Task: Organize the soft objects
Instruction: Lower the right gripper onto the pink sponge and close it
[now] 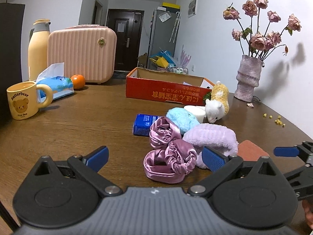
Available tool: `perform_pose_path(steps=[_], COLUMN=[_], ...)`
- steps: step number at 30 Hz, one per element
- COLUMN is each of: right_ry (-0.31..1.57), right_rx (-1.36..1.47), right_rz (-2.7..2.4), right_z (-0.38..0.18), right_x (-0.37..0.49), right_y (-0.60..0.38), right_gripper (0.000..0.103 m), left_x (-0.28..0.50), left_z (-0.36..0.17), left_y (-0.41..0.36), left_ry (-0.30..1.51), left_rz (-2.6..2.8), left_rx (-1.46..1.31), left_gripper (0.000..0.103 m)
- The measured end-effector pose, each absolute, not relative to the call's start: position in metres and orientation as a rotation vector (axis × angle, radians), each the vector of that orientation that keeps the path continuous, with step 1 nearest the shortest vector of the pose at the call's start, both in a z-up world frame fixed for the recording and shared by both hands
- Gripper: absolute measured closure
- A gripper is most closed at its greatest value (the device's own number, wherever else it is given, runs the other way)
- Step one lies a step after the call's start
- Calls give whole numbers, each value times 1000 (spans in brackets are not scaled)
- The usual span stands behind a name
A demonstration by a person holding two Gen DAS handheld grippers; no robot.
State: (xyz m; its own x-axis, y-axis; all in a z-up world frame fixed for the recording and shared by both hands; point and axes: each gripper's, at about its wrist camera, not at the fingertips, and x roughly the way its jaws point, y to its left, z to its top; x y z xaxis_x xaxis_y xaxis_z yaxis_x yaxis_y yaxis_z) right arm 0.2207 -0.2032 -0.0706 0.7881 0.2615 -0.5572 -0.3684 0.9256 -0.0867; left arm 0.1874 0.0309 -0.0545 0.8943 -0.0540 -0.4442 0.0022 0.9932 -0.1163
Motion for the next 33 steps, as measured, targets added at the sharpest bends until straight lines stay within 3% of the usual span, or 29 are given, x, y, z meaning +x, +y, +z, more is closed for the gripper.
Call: perform_pose_path(steps=[33], right_ry=[589], right_rx=[-261], right_rz=[346], right_z=[-84], right_x=[268], right_y=[-204], right_gripper=[1], left_x=[195], left_z=[-62], left_y=[27], left_ry=[508], left_rz=[-10], left_rx=[-103], left_gripper=[0])
